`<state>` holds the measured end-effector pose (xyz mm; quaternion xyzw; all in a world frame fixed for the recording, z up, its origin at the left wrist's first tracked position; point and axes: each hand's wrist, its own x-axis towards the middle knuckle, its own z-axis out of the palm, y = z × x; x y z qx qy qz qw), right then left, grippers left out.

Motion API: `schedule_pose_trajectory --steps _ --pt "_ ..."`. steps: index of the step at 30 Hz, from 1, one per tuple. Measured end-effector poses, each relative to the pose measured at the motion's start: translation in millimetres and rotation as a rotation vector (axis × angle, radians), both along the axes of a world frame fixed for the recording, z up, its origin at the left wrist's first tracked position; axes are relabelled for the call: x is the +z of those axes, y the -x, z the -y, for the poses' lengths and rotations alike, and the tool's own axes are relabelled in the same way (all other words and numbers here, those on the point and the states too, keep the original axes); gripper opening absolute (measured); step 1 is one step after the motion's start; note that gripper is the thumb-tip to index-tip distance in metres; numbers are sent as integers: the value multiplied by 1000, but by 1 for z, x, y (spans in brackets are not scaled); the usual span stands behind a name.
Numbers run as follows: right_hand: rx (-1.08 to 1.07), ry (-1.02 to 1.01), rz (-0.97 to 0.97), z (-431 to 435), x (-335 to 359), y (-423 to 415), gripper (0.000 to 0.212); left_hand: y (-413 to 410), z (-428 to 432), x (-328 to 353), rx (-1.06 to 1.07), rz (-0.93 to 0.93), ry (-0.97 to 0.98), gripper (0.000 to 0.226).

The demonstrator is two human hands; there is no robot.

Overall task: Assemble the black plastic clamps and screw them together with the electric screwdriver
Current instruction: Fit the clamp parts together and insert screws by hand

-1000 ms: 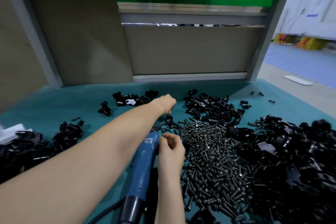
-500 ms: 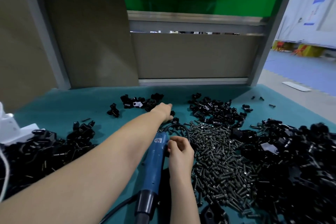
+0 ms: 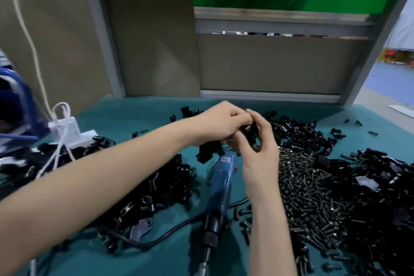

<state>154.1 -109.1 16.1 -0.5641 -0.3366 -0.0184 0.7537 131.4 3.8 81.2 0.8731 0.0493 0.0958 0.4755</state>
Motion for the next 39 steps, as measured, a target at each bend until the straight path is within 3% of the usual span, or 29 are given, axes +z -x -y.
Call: schedule_pose_trajectory --steps 2,5,8,12,14,20,24,27,32,35,39 --pt "12 190 124 2 15 8 39 30 4 -5 150 41 206 43" --pt "-4 356 169 4 16 25 22 67 12 -19 372 144 555 34" --pt "140 273 -116 10 0 49 2 95 19 -39 547 335 783 33" --pt "475 339 -265 19 -18 84 10 121 21 -45 622 588 1245 34" --pt "559 274 -367 20 -20 94 16 127 23 -48 633 651 1341 35" --pt "525 220 -396 20 -23 108 25 140 33 -65 743 719 884 26" --pt "313 151 -344 18 -27 110 35 150 40 -90 633 573 528 23" --pt "119 247 -150 21 -32 104 35 160 41 -103 458 467 506 22" --pt "66 391 64 26 -28 93 29 172 32 -109 412 479 536 22" --pt "131 375 12 33 -23 89 30 177 33 -116 364 416 381 50" --pt "46 433 55 34 -23 92 25 178 34 -120 484 390 133 53"
